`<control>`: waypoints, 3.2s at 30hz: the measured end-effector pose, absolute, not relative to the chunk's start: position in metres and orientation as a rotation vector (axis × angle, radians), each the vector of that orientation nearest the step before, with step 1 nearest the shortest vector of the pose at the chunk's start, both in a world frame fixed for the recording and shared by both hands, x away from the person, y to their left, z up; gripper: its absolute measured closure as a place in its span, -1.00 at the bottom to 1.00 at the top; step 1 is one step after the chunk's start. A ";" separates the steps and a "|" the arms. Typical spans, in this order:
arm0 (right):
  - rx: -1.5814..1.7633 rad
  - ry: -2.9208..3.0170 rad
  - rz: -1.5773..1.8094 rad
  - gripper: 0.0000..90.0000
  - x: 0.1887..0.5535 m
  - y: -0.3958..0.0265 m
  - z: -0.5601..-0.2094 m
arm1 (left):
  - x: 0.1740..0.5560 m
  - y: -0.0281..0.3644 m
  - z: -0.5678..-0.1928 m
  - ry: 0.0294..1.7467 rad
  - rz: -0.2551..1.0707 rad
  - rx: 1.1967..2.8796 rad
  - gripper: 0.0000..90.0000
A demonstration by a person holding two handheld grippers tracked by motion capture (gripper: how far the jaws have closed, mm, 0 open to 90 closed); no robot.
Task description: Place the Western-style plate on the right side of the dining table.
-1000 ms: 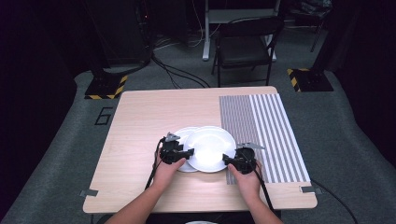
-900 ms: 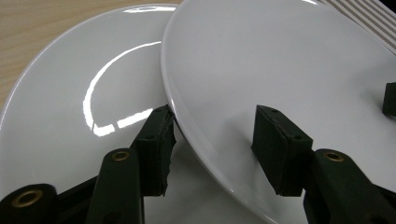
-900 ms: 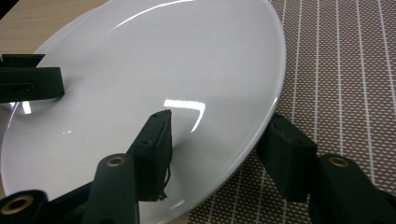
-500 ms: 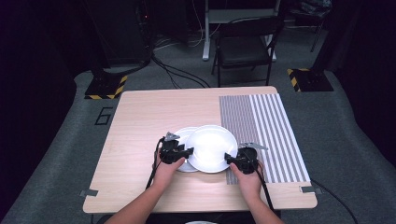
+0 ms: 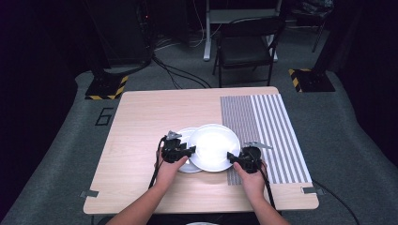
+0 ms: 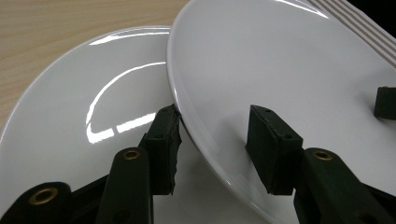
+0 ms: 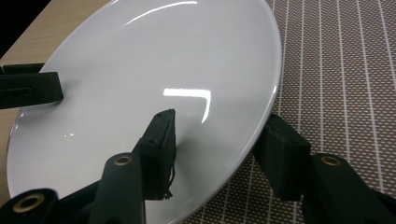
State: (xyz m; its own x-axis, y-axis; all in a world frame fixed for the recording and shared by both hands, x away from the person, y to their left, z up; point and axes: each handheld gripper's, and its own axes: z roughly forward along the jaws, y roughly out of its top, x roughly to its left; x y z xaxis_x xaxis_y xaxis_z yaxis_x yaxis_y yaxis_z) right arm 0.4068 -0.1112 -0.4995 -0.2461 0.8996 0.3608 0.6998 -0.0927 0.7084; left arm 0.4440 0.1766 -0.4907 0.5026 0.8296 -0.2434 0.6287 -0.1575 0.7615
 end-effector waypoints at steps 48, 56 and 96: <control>1.743 1.931 1.273 0.06 0.406 -0.121 -0.486 | 0.454 0.165 -0.477 1.184 0.248 1.873 0.22; 1.765 1.900 1.275 0.05 0.404 -0.129 -0.485 | 0.457 0.156 -0.476 1.165 0.235 1.887 0.22; 1.852 1.716 1.223 0.04 0.371 -0.176 -0.480 | 0.464 0.097 -0.473 1.006 0.153 1.963 0.22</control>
State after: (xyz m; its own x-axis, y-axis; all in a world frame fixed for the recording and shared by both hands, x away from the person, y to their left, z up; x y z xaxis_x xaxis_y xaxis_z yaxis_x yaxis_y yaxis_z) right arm 0.3707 -0.1757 -0.4803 -0.0966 0.9290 0.3572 0.6410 -0.2165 0.7364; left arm 0.4643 0.0970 -0.4726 0.6617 0.7008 -0.2666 0.5895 -0.2664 0.7626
